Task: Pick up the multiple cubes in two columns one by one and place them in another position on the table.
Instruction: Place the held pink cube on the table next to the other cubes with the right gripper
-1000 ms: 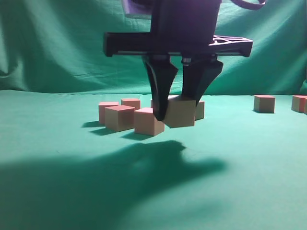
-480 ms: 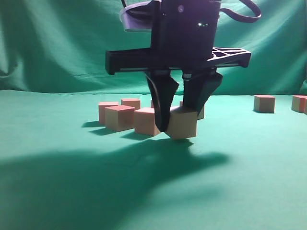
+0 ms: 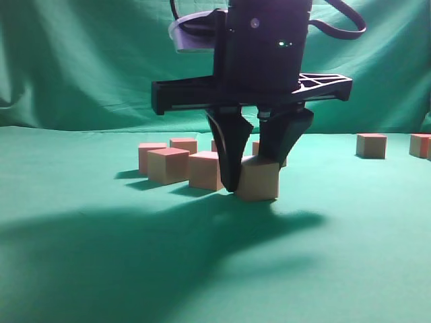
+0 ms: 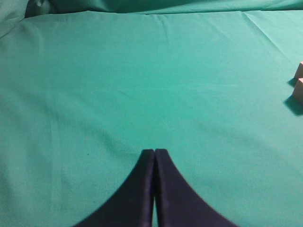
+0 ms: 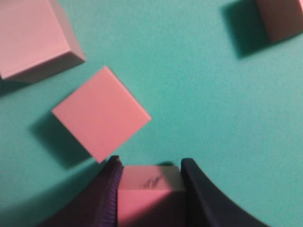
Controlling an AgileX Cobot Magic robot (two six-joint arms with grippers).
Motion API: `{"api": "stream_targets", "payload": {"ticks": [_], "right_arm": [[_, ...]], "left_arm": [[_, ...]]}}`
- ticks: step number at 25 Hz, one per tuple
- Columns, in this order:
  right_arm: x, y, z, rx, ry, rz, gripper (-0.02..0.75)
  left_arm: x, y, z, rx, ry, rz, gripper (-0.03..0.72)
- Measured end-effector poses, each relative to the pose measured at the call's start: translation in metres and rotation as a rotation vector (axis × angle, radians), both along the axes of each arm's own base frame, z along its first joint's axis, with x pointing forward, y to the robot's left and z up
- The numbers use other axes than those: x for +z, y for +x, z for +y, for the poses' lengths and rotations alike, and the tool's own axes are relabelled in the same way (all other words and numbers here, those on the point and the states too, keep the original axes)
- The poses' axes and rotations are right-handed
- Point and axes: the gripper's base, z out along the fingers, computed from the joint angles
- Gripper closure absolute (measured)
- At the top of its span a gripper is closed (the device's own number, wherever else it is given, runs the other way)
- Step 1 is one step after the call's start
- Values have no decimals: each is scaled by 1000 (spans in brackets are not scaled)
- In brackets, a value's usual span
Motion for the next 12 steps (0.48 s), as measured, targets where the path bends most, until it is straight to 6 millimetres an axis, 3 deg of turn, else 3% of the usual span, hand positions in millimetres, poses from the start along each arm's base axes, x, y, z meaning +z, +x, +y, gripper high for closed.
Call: {"api": "stream_targets", "payload": {"ticks": [7, 9, 12], "right_arm": [[0, 0, 0, 1, 2, -1, 481], [0, 0, 0, 4, 4, -3, 400], [-1, 0, 1, 4, 3, -1, 217]], "left_arm": [[0, 0, 0, 0, 0, 0, 688], [0, 0, 0, 0, 0, 0, 688], [0, 0, 0, 0, 0, 0, 688]]}}
